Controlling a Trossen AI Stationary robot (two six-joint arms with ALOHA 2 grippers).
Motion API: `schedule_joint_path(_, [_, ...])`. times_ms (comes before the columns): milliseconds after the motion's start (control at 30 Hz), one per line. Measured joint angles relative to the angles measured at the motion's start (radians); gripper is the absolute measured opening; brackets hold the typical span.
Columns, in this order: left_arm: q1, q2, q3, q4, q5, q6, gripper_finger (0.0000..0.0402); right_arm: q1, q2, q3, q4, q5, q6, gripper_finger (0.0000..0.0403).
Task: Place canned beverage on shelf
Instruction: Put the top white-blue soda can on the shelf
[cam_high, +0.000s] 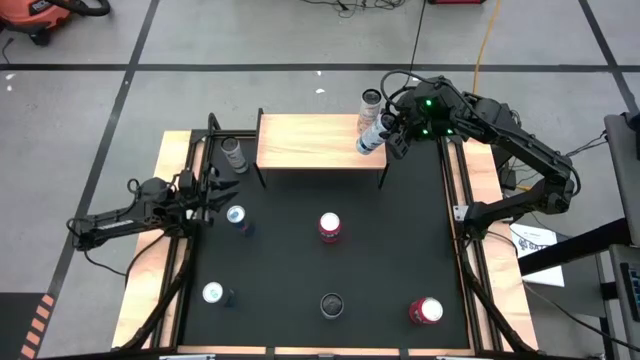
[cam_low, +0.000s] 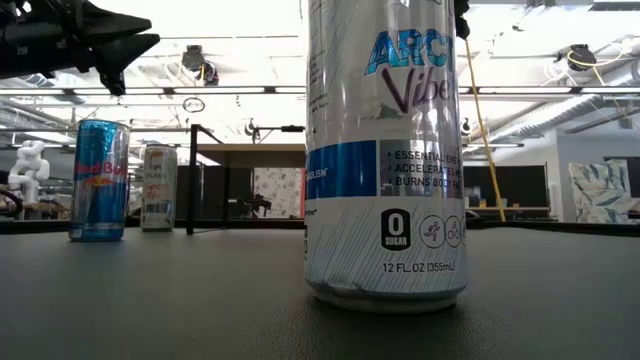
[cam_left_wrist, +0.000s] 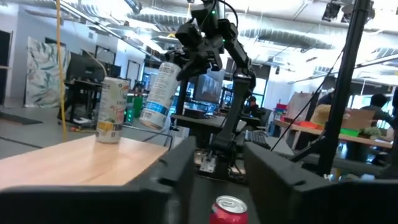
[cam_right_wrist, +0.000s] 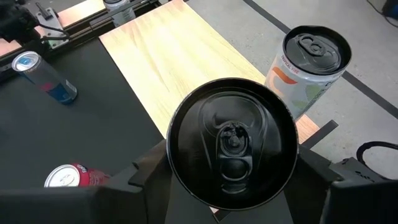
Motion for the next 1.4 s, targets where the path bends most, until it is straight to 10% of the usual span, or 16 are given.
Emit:
schedule_joint_path(367, [0.000,0.000,-0.001,-0.040,0.012,0.178,0.0279,0.000,0.000,0.000,0.000,0.000,0.000,0.0210])
schedule_joint_path(1400, [0.000,0.023,0.016,-0.012,-0.111,0.070,0.0283,0.000,0.000,-0.001,0.034,-0.033,0.026,0.0210])
